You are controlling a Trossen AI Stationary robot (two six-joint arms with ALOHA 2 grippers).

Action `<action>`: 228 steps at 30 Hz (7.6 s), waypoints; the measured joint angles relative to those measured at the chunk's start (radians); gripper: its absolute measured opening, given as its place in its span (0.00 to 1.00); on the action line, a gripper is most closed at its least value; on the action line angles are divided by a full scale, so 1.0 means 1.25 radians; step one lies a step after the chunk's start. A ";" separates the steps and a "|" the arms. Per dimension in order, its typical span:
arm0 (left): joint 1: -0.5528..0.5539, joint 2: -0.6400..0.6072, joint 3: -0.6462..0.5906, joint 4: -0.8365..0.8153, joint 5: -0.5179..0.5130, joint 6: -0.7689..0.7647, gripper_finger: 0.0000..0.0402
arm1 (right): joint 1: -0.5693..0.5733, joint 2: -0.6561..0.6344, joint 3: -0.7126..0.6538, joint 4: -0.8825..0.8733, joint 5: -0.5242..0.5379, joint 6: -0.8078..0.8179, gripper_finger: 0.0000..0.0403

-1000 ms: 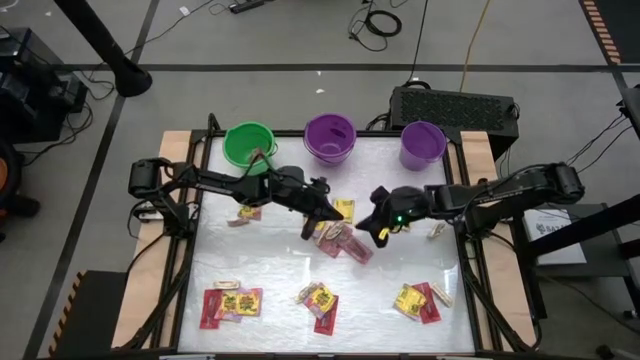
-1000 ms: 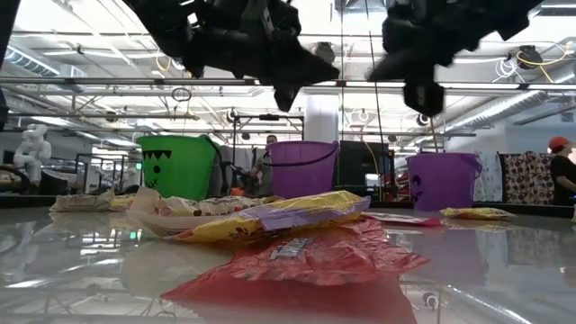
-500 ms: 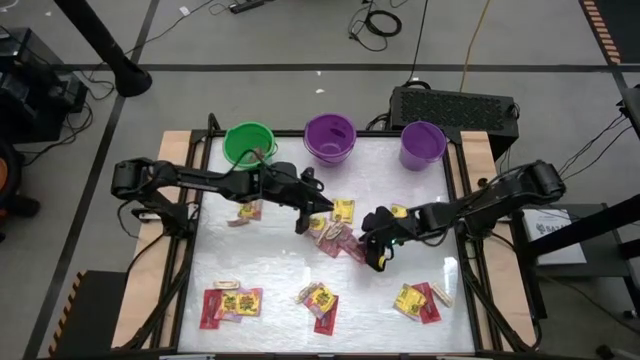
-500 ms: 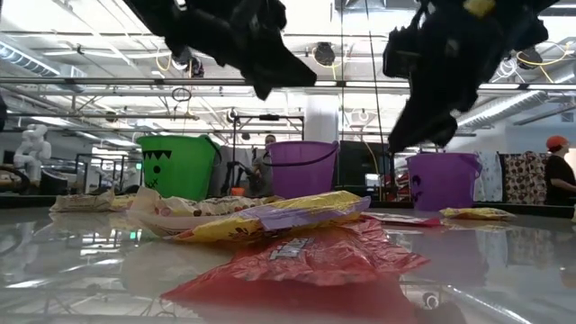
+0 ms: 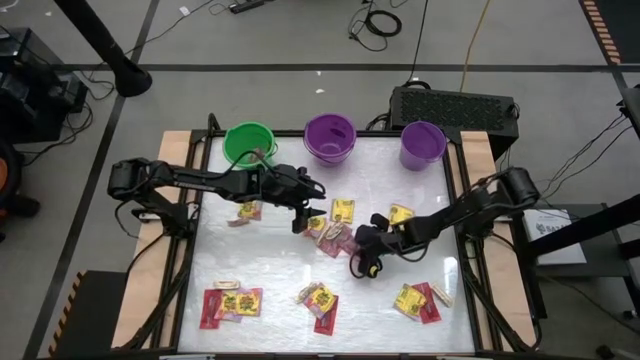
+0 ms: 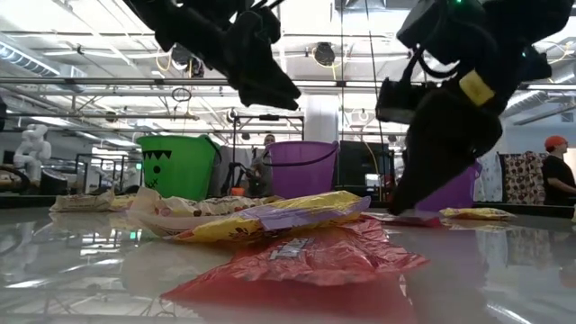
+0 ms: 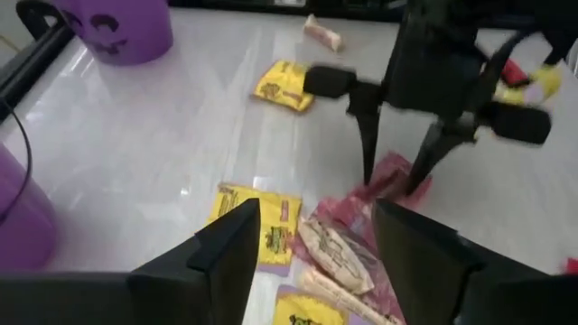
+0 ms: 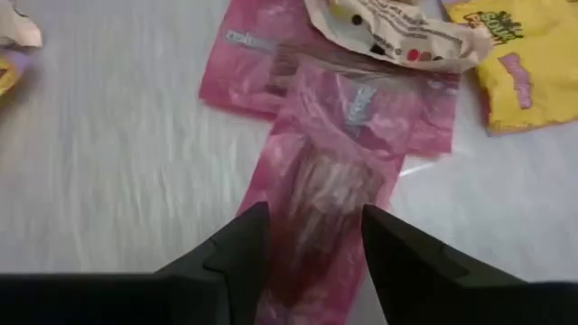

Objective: Sort candy by brand, put in halloween buckets
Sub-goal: Put the red candy pack in the green bucket

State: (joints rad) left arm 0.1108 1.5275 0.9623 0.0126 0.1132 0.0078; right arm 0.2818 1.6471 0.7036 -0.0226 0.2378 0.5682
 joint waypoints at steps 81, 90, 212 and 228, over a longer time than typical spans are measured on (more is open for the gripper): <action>0.096 0.077 0.002 0.175 0.184 -0.374 0.00 | -0.004 -0.153 0.067 -0.097 0.159 0.051 0.56; 0.175 -0.194 0.002 -0.238 -0.135 -0.141 0.00 | -0.013 -0.153 0.066 -0.093 0.162 0.032 0.62; -0.336 -0.229 -0.042 -0.187 -0.233 -0.386 0.45 | 0.567 -0.049 0.275 -0.735 -0.216 1.304 0.02; -0.215 0.036 -0.042 0.354 0.051 -0.753 0.39 | 0.474 -0.057 0.423 -0.771 0.368 1.107 0.00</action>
State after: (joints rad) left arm -0.1585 1.5730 0.9096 0.4555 0.1773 -0.9332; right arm 0.8742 1.5761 1.2320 -0.9868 0.6981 1.9521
